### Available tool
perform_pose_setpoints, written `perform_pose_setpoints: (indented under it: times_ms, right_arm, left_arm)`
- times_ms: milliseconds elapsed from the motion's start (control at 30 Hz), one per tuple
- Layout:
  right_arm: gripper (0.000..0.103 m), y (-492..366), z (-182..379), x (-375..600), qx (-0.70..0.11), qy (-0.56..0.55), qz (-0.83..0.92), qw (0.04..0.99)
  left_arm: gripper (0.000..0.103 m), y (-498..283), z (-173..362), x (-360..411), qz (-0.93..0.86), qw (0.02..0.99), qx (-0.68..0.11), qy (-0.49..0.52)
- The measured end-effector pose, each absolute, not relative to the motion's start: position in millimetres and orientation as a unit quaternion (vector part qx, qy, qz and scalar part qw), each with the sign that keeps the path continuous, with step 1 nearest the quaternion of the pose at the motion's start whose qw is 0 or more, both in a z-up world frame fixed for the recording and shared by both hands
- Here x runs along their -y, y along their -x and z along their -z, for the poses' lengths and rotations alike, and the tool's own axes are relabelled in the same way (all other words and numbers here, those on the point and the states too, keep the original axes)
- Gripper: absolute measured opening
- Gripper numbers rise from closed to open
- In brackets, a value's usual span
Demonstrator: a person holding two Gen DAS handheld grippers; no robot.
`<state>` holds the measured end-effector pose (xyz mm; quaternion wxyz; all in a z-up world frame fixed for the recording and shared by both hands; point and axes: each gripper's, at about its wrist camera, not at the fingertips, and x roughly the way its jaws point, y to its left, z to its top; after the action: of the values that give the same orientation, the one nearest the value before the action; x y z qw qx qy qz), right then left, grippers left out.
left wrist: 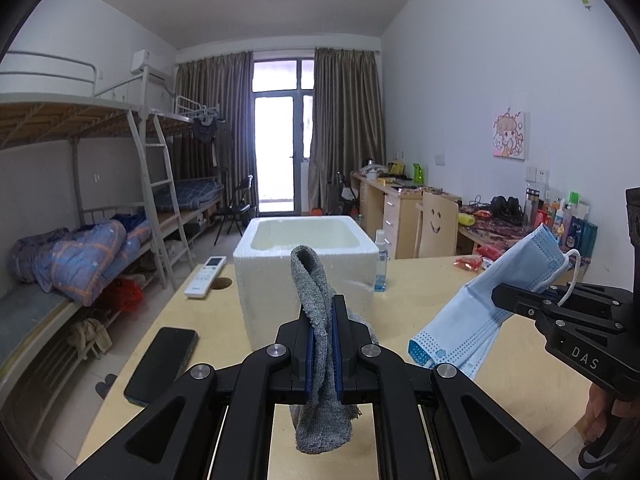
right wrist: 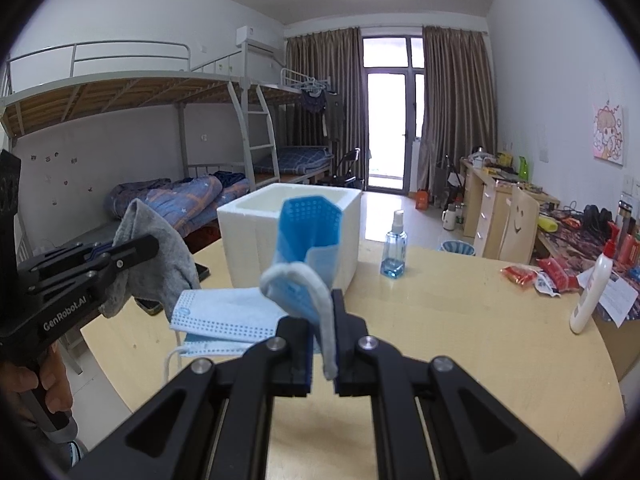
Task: Organize soft objects
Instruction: 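Carry the grey sock and blue mask over the white foam box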
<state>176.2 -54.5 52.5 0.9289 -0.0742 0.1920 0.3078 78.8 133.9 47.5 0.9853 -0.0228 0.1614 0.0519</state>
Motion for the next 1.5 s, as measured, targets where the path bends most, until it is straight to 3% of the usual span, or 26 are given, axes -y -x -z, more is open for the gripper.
perform_pose_setpoints:
  times_ms: [433, 1500]
  right_arm:
    - [0.009, -181, -90, 43, -0.155, 0.076, -0.318, 0.932]
    - [0.009, -234, -105, 12, -0.158, 0.086, -0.333, 0.925]
  left_arm:
    - [0.008, -79, -90, -144, -0.073, 0.990, -0.119, 0.007]
    - [0.008, -148, -112, -177, -0.083, 0.990, -0.113, -0.003]
